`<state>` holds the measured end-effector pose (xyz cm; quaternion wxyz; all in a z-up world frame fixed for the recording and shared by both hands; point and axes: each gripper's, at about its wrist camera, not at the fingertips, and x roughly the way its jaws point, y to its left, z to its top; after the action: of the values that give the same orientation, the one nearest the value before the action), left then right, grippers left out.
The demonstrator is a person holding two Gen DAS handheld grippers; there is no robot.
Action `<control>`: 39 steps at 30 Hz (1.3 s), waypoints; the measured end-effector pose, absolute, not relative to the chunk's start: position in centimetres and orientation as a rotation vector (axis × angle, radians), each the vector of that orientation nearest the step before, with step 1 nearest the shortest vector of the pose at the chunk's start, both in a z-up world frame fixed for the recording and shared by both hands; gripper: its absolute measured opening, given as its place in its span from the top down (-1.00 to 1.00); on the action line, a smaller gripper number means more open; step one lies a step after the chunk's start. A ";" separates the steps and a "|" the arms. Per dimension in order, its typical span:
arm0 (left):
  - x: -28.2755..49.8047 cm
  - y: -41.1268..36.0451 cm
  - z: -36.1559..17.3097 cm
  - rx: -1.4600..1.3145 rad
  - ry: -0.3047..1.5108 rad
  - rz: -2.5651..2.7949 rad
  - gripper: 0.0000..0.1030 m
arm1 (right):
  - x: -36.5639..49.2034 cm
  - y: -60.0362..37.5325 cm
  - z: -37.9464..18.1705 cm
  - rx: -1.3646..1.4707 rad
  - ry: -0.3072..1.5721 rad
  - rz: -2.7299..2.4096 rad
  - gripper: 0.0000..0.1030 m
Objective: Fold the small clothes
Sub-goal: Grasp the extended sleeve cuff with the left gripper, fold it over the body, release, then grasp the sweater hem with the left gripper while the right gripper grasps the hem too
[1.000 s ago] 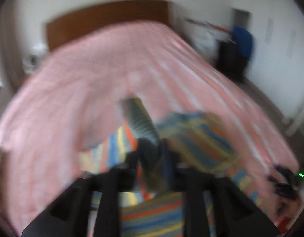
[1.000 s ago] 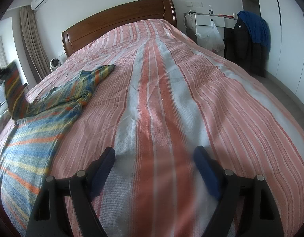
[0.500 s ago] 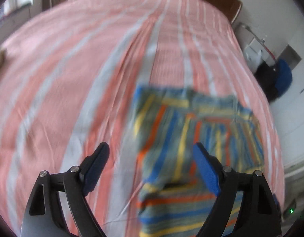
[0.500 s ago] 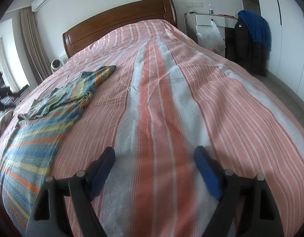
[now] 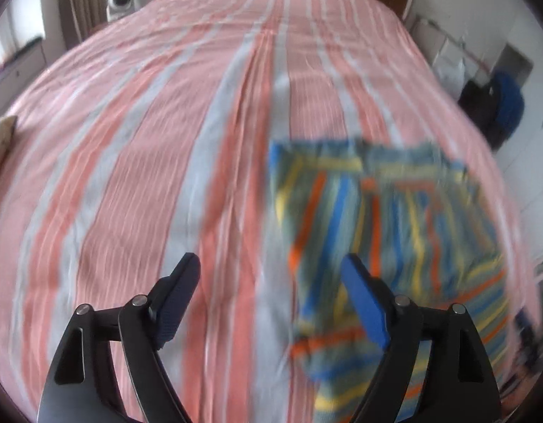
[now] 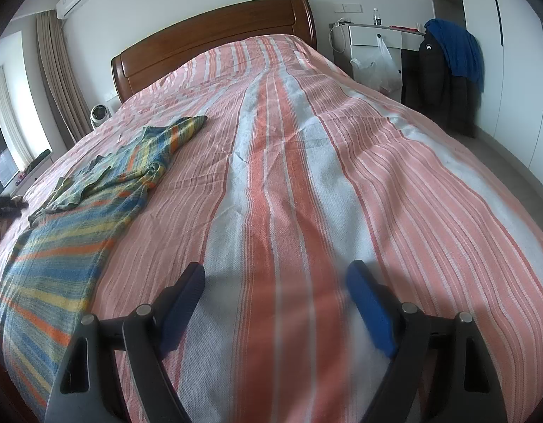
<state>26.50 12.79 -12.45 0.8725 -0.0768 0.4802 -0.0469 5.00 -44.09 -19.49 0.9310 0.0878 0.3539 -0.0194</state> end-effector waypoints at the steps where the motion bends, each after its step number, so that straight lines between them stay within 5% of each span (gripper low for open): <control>1: 28.3 13.3 -12.5 -0.198 1.015 -0.102 -0.63 | 5.0 -44.1 -19.5 0.177 0.725 -0.041 -0.60; 5: 34.1 12.9 -15.4 -0.246 1.095 -0.115 -0.49 | 5.1 -43.9 -19.5 0.169 0.727 -0.046 -0.60; 6: 34.8 12.2 -16.4 -0.240 1.122 -0.138 -0.27 | 5.1 -43.9 -19.5 0.168 0.727 -0.046 -0.60; 7: 35.4 11.7 -17.2 -0.231 1.147 -0.155 0.44 | 5.1 -43.9 -19.5 0.167 0.727 -0.047 -0.60; 8: 36.1 10.9 -18.0 -0.199 1.172 -0.158 0.92 | 5.1 -43.9 -19.5 0.166 0.727 -0.047 -0.60; 12: 36.2 9.6 -15.9 -0.035 0.991 -0.068 0.93 | 5.2 -43.9 -19.6 0.165 0.727 -0.047 -0.60; 17: 35.8 7.1 -17.7 0.167 1.018 -0.048 0.65 | 5.2 -43.9 -19.6 0.164 0.727 -0.048 -0.60; 19: 34.8 7.6 -16.6 0.135 1.009 -0.010 -0.33 | 5.2 -43.9 -19.6 0.165 0.727 -0.047 -0.60; 22: 30.6 9.3 -14.2 -0.032 0.942 -0.078 -0.60 | 5.2 -43.9 -19.6 0.165 0.726 -0.047 -0.60; 28: 26.1 8.1 -18.3 0.088 1.095 -0.012 -0.52 | 5.3 -43.9 -19.6 0.165 0.727 -0.047 -0.60; 32: 22.0 8.7 -14.2 0.043 1.002 -0.003 -0.50 | 5.2 -43.9 -19.6 0.166 0.727 -0.046 -0.60; 39: 11.7 10.4 -6.6 0.137 0.851 -0.047 -0.90 | 5.2 -43.9 -19.6 0.166 0.726 -0.046 -0.61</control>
<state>11.72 10.37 -6.56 0.9083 0.0663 0.4123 -0.0228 5.17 -43.91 -19.55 0.9311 0.0810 0.3548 -0.0225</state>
